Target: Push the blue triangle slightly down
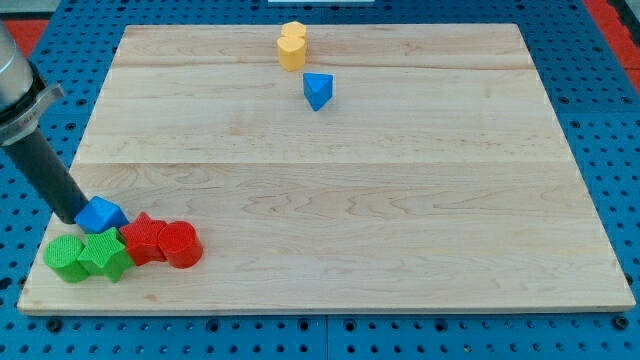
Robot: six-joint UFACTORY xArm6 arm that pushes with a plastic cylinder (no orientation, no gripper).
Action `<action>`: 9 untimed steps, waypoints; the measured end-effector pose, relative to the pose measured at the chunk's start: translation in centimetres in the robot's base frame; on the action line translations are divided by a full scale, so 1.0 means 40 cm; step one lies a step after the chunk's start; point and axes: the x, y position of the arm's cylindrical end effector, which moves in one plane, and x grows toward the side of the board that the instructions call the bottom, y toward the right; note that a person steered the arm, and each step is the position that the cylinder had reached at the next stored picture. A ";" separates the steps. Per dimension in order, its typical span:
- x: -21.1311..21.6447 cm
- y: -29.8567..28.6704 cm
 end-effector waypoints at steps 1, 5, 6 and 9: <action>0.000 -0.094; -0.575 0.442; -0.599 0.540; -0.506 0.644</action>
